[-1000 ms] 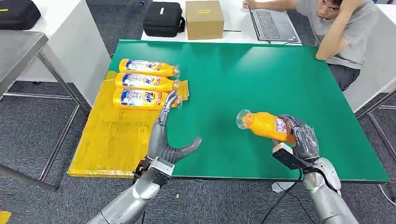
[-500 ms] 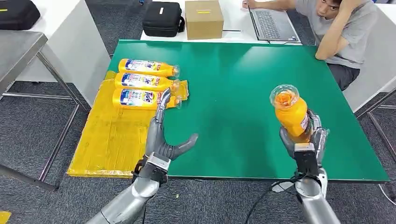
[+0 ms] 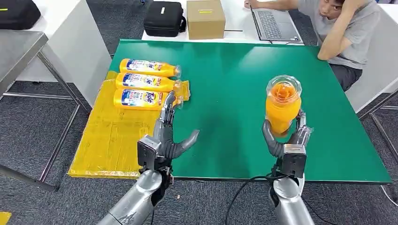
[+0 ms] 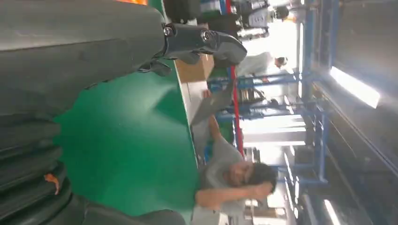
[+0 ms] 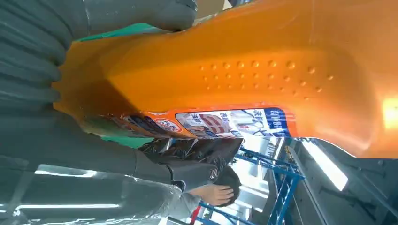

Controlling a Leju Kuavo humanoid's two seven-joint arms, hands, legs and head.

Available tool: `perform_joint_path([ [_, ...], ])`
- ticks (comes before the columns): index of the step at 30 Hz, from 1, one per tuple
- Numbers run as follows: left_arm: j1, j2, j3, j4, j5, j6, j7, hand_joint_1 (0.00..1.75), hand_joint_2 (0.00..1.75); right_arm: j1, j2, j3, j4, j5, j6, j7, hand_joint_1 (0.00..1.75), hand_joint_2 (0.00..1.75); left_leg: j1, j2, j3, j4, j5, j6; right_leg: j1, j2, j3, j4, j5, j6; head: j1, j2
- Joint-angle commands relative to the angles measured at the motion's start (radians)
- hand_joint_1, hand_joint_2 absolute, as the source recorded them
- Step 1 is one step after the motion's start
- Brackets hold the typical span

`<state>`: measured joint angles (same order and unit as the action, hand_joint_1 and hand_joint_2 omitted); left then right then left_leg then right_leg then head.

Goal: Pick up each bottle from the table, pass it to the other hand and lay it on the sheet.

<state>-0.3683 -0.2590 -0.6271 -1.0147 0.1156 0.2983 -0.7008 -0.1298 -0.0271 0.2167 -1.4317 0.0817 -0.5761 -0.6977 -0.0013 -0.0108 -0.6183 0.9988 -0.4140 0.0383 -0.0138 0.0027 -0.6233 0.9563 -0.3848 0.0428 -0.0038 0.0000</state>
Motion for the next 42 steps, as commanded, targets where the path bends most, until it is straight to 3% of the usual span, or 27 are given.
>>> perform_joint_path([
  [1, -0.025, -0.016, 0.022, 0.099, -0.007, -0.01, 0.003, 0.0, 1.75, -0.044, 0.029, 0.038, 0.041, 0.002, -0.016, 0.0, 1.75, 1.75, 0.0, 0.003, 0.005, 0.0, -0.002, -0.002, 0.001, 0.002, 0.004, 0.0, -0.001, -0.002, 0.0, 0.0],
  [5, -0.031, -0.017, 0.023, 0.103, -0.015, -0.019, 0.003, 0.0, 1.75, -0.046, 0.023, 0.081, 0.071, 0.003, -0.032, 0.0, 1.75, 1.75, 0.0, 0.002, 0.003, -0.001, -0.001, -0.001, 0.0, 0.001, 0.002, 0.0, -0.001, -0.001, 0.0, 0.0],
  [9, -0.058, -0.041, -0.018, 0.127, -0.016, -0.073, 0.003, 0.0, 1.75, -0.05, 0.017, 0.146, 0.125, 0.014, -0.122, 0.0, 1.75, 1.75, 0.001, 0.004, 0.007, -0.001, -0.003, -0.002, 0.001, 0.003, 0.005, 0.0, -0.002, -0.002, 0.0, 0.0],
  [14, -0.058, -0.041, -0.018, 0.127, -0.016, -0.073, 0.003, 0.0, 1.75, -0.05, 0.017, 0.146, 0.125, 0.014, -0.122, 0.0, 1.75, 1.75, 0.0, 0.003, 0.005, -0.001, -0.002, -0.001, 0.001, 0.002, 0.004, -0.001, -0.001, -0.001, 0.0, 0.0],
  [18, -0.05, -0.027, -0.053, 0.085, -0.041, -0.061, 0.003, 0.0, 1.75, -0.05, 0.036, 0.157, 0.163, 0.03, -0.122, 0.0, 1.75, 1.75, 0.001, 0.004, 0.014, 0.001, -0.006, -0.004, 0.001, 0.002, 0.012, 0.002, -0.006, -0.003, 0.0, 0.0],
  [19, -0.051, -0.028, -0.062, 0.087, -0.041, -0.061, 0.003, 0.0, 1.75, -0.049, 0.043, 0.158, 0.171, 0.041, -0.122, 0.0, 1.75, 1.75, 0.001, 0.003, 0.005, -0.001, -0.002, -0.002, 0.001, 0.002, 0.004, -0.001, -0.001, -0.002, 0.0, 0.0],
  [20, -0.056, -0.03, -0.081, 0.102, -0.032, -0.065, 0.003, 0.0, 1.75, -0.051, 0.055, 0.172, 0.187, 0.05, -0.122, 0.0, 1.75, 1.75, 0.001, 0.004, 0.009, -0.001, -0.004, -0.003, 0.001, 0.002, 0.008, 0.0, -0.003, -0.002, 0.0, 0.0],
  [21, -0.058, -0.034, -0.096, 0.111, -0.027, -0.067, 0.003, 0.0, 1.75, -0.054, 0.066, 0.18, 0.195, 0.065, -0.122, 0.0, 1.75, 1.75, 0.001, 0.002, 0.004, -0.001, -0.001, -0.002, 0.001, 0.002, 0.003, -0.001, -0.001, -0.001, 0.0, 0.0],
  [27, -0.067, -0.05, -0.17, 0.165, -0.019, -0.086, 0.003, 0.0, 1.75, -0.084, 0.108, 0.199, 0.26, 0.079, -0.122, 0.0, 1.75, 1.75, 0.001, 0.005, 0.01, 0.0, -0.004, -0.003, 0.001, 0.003, 0.008, 0.0, -0.003, -0.003, 0.0, 0.0],
  [33, -0.082, -0.06, -0.236, 0.204, -0.009, -0.117, 0.006, 0.0, 1.75, -0.097, 0.122, 0.205, 0.301, 0.106, -0.122, 0.0, 1.75, 1.75, 0.001, 0.002, 0.004, -0.001, -0.001, -0.001, 0.001, 0.001, 0.003, -0.001, -0.001, -0.001, 0.0, 0.0],
  [42, -0.092, -0.056, -0.288, 0.218, 0.009, -0.128, 0.006, 0.0, 1.75, -0.158, 0.144, 0.242, 0.366, 0.104, -0.122, 0.0, 1.75, 1.75, 0.001, 0.005, 0.007, 0.0, -0.003, -0.003, 0.001, 0.004, 0.005, 0.0, -0.002, -0.002, 0.0, 0.0],
])
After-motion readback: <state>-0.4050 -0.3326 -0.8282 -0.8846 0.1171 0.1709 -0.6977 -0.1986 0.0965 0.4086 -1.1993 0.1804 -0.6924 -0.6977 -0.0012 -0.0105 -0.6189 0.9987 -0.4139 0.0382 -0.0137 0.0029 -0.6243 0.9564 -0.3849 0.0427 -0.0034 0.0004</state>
